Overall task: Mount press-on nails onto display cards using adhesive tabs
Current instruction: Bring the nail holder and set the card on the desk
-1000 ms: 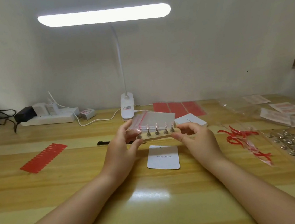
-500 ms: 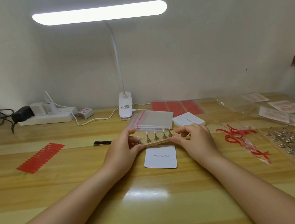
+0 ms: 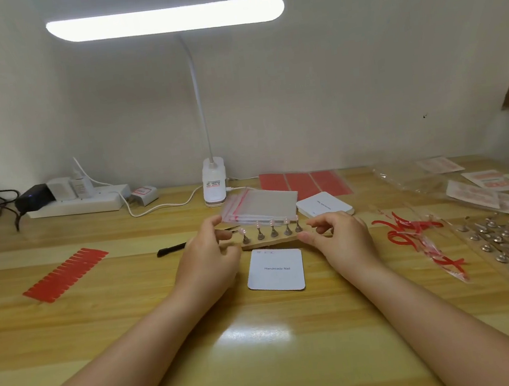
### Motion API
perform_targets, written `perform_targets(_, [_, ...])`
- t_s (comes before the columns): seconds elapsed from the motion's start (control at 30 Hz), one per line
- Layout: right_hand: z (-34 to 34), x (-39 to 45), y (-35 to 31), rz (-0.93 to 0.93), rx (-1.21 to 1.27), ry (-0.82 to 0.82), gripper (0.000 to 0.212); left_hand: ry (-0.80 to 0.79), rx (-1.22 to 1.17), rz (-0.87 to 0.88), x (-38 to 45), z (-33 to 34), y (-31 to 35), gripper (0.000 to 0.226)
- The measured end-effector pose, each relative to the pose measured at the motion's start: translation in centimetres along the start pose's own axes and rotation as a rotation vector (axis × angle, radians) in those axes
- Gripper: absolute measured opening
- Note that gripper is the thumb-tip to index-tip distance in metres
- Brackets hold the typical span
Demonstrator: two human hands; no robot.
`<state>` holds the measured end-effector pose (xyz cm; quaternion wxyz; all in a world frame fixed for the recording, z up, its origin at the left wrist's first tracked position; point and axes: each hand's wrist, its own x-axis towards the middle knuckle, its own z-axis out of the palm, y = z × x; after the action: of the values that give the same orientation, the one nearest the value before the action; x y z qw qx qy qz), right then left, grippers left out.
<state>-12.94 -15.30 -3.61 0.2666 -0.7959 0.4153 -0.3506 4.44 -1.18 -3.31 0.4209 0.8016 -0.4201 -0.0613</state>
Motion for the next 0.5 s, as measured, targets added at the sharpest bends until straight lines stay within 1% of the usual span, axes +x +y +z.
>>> perform_targets(0.1, [-0.1, 0.0, -0.1, 0.018, 0.011, 0.01, 0.03, 0.024, 0.143, 0.118, -0.7, 0.0, 0.2, 0.057])
perform_targets(0.13, [-0.1, -0.1, -0.2, 0.022, 0.015, 0.012, 0.03, 0.036, 0.209, 0.181, -1.0, 0.0, 0.4, 0.05])
perform_targets(0.23, [-0.2, -0.1, -0.2, 0.033, 0.021, 0.018, 0.028, 0.046, 0.392, 0.358, -1.6, 0.0, 0.9, 0.02])
perform_targets(0.27, [-0.2, -0.1, -0.3, 0.038, 0.018, 0.023, 0.027, 0.039, 0.422, 0.387, -1.8, -0.1, 1.0, 0.017])
perform_targets(0.4, [-0.2, -0.1, -0.2, 0.056, -0.047, 0.028, 0.031, 0.004, 0.426, 0.381, -1.9, -0.1, 0.9, 0.029])
perform_targets(0.5, [-0.2, -0.2, -0.2, 0.086, -0.126, 0.025, 0.035, -0.002, 0.393, 0.358, -2.0, 0.1, 0.9, 0.03])
